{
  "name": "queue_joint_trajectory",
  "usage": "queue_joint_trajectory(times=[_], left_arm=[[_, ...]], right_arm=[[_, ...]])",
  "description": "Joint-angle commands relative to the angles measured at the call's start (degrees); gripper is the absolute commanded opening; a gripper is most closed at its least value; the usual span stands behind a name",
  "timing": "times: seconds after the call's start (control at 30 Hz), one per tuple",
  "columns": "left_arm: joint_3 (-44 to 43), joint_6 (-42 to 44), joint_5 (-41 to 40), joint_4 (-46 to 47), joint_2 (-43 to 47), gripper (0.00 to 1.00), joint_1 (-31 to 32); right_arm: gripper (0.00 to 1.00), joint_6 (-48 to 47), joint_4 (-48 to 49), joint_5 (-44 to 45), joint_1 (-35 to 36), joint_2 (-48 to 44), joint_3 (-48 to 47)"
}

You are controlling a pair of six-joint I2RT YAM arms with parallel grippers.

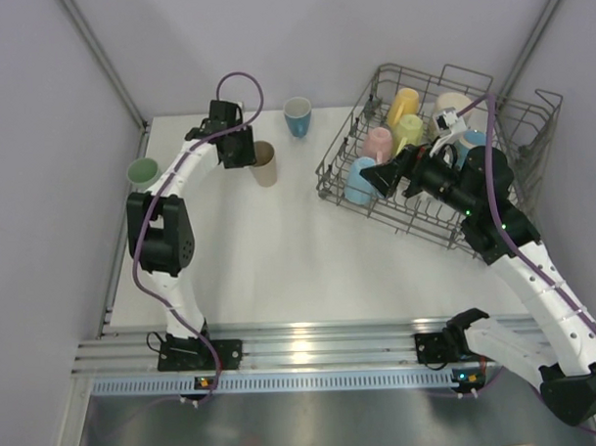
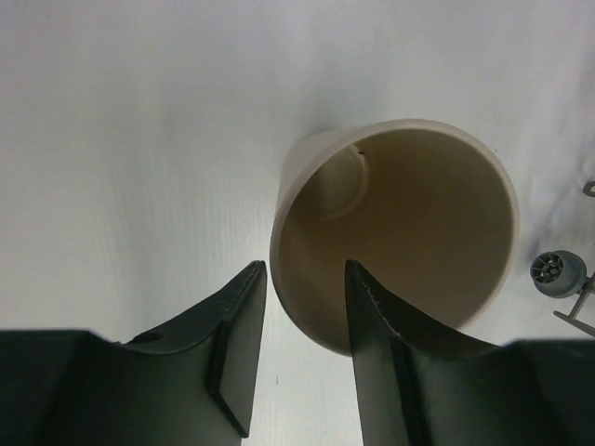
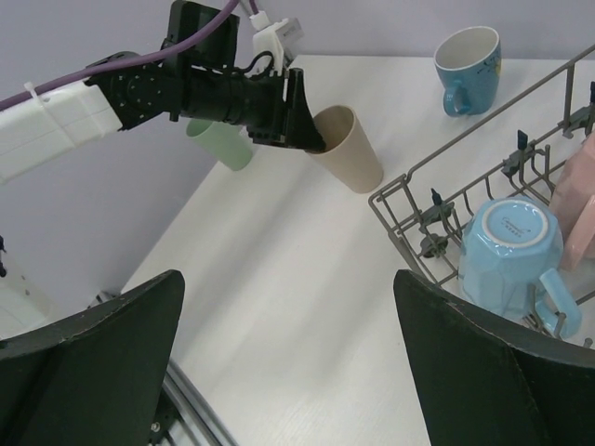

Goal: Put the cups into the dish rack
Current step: Grab a cup with the left arm, then pass the cup from the left arm to the right

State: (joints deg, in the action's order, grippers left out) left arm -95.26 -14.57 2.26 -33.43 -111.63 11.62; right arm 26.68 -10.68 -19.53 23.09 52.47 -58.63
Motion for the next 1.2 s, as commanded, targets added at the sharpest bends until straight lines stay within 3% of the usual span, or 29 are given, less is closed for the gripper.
queue_joint_trajectory(times=[0.0, 0.07, 0.1, 0.23, 0.33, 0.47, 0.5, 0.6, 0.7, 0.73, 0.77, 0.83, 0.87, 0.93, 0.97, 1.07, 1.17], left_arm=[[-1.9, -0.7, 0.5, 0.4, -1.5, 0.44, -0.1], [-1.9, -1.1, 0.6, 0.3, -1.7, 0.34, -0.1], [-1.9, -1.3, 0.6, 0.3, -1.6, 0.21, -0.2], [-1.8, -2.7, 1.1, 0.2, 0.8, 0.00, -0.3], [-2.0, -5.2, 6.1, 0.2, 4.4, 0.00, -0.9], [-1.0, -12.5, 21.7, 3.4, 9.8, 0.00, -4.5], [0.2, -14.5, 29.8, 9.3, 11.3, 0.00, -5.2], [5.7, -23.5, 42.6, 19.4, 16.0, 0.00, -6.7], [13.1, -38.6, 50.0, 39.0, 19.2, 0.00, -6.8], [15.8, -44.3, 53.2, 55.0, 19.9, 0.00, -6.8], [20.6, -56.0, 54.0, 62.3, 20.4, 0.00, -6.8], [24.0, -65.8, 54.5, 80.5, 20.8, 0.00, -6.8], [25.8, -72.6, 54.4, 85.3, 20.8, 0.00, -6.7], [27.3, -78.2, 53.3, 92.5, 20.8, 0.00, -6.6], [28.9, -84.6, 52.7, 101.4, 20.7, 0.00, -6.6], [31.3, -96.9, 50.1, 115.4, 19.3, 0.00, -6.3], [32.8, -97.2, 49.8, 116.0, 20.6, 0.00, -5.2]], right_arm=[[0.95, 0.6, 1.6, -0.9, 0.0, -0.9, -3.1], [0.95, 0.4, 1.5, -0.9, 0.0, -1.0, -3.1], [0.95, 0.4, 1.4, -0.9, 0.0, -1.0, -3.1], [0.95, -0.1, 1.0, -1.6, 0.0, -0.6, -3.3], [0.96, 0.7, 2.4, -3.0, 0.0, 0.0, -3.0], [0.97, 4.7, 9.4, -6.0, 0.0, 0.5, -0.1], [0.97, 8.0, 15.7, -6.6, 0.0, 0.5, 1.0], [0.97, 12.2, 22.4, -8.5, 0.5, 2.0, 3.3], [0.98, 12.6, 25.8, -8.8, 1.4, 4.0, 2.8], [0.99, 12.8, 27.4, -8.9, 1.5, 4.4, 2.6], [0.99, 13.0, 28.7, -9.3, 1.6, 5.4, 2.3], [0.99, 14.0, 33.8, -10.2, 1.9, 6.2, 2.3], [0.99, 14.8, 35.7, -10.4, 1.9, 7.1, 2.3], [0.99, 15.7, 38.5, -11.1, 2.2, 8.4, 2.0], [0.99, 15.9, 40.5, -11.2, 2.4, 9.7, 1.2], [0.99, 16.0, 41.7, -10.9, 3.3, 12.4, -0.8], [0.99, 16.4, 43.1, -10.3, 4.5, 14.8, -2.8]])
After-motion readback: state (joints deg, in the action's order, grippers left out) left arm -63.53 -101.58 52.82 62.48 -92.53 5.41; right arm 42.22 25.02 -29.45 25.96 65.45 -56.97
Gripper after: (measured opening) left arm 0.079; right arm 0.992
